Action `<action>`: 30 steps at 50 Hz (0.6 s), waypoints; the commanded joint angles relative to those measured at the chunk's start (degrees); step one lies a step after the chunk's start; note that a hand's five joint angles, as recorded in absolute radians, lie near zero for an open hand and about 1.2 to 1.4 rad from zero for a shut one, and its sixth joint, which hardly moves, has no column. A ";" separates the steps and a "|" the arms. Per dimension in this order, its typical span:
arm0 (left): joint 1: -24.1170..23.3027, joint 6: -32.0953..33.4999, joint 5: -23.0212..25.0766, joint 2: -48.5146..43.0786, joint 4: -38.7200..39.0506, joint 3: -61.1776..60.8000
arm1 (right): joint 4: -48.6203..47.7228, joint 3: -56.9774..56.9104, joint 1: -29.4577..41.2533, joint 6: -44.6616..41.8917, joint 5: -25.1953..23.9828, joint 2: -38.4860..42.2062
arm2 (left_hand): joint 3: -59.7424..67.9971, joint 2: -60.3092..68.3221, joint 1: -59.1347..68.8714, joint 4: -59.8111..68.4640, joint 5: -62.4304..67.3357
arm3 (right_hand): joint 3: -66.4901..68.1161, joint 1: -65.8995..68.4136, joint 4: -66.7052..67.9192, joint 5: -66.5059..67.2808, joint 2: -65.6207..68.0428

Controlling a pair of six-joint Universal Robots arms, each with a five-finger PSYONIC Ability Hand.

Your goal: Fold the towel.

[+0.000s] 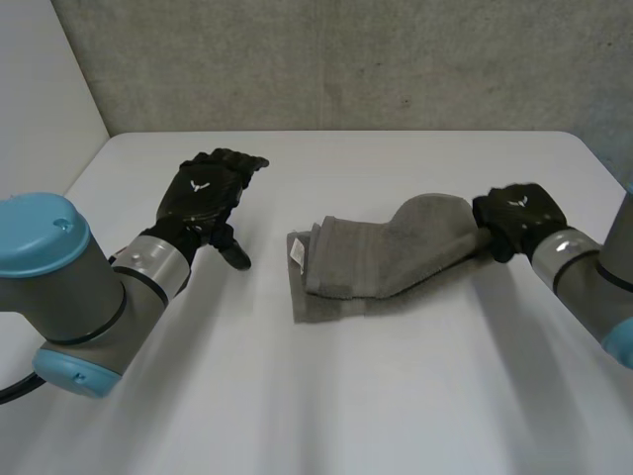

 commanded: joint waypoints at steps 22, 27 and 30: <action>-1.49 -7.69 -5.14 -0.54 0.31 6.83 | 0.34 -17.51 27.09 1.55 -6.09 14.28 | -3.12 -3.61 -4.46 -3.93 -11.92 | -36.73 -33.99 -37.04 -35.64 -32.34; -2.46 -7.78 -5.23 -2.03 0.39 7.98 | -0.36 -12.68 24.98 6.20 -4.33 5.84 | -2.95 -3.44 -4.29 -3.76 -11.75 | -58.93 -56.20 -59.25 -57.85 -54.54; -3.51 -7.96 -5.32 -3.09 0.31 9.47 | -0.36 -10.39 23.49 10.51 -3.45 1.88 | -2.95 -3.44 -4.29 -3.76 -11.75 | -66.59 -63.85 -66.90 -65.50 -62.20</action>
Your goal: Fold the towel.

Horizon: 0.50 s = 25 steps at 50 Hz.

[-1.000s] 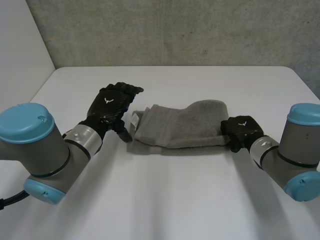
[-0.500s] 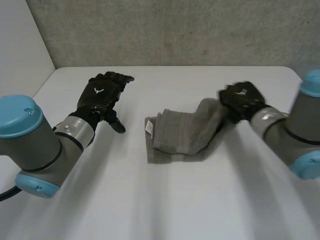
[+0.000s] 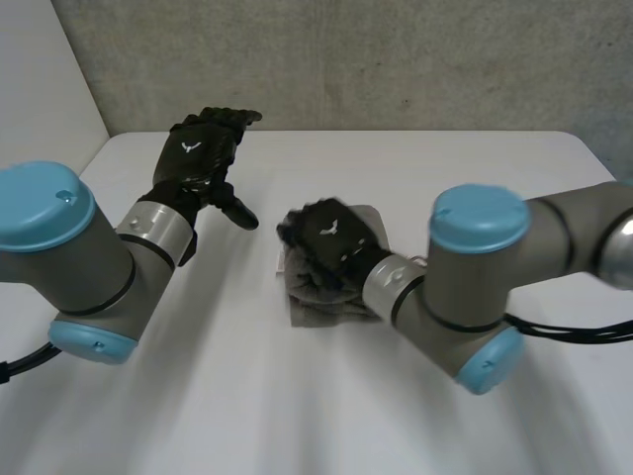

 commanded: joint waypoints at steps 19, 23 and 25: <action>-9.29 -2.80 -3.72 -16.32 -5.33 13.42 | 2.56 3.32 -10.43 14.58 4.70 -5.77 | -2.28 -2.77 -3.62 -3.09 -11.09 | -15.90 -15.47 -15.60 -13.78 -15.53; -9.47 -2.37 -4.59 -21.58 -6.73 15.18 | 4.75 0.69 -10.26 14.58 4.53 -0.60 | -2.11 -2.60 -3.45 -2.92 -10.92 | -15.90 -15.47 -15.60 -13.78 -15.53; -9.47 -1.93 -4.77 -22.64 -6.99 15.18 | 5.28 -0.19 -10.26 14.58 4.53 1.25 | -2.11 -2.60 -3.45 -2.92 -10.92 | -15.90 -15.47 -15.60 -13.78 -15.53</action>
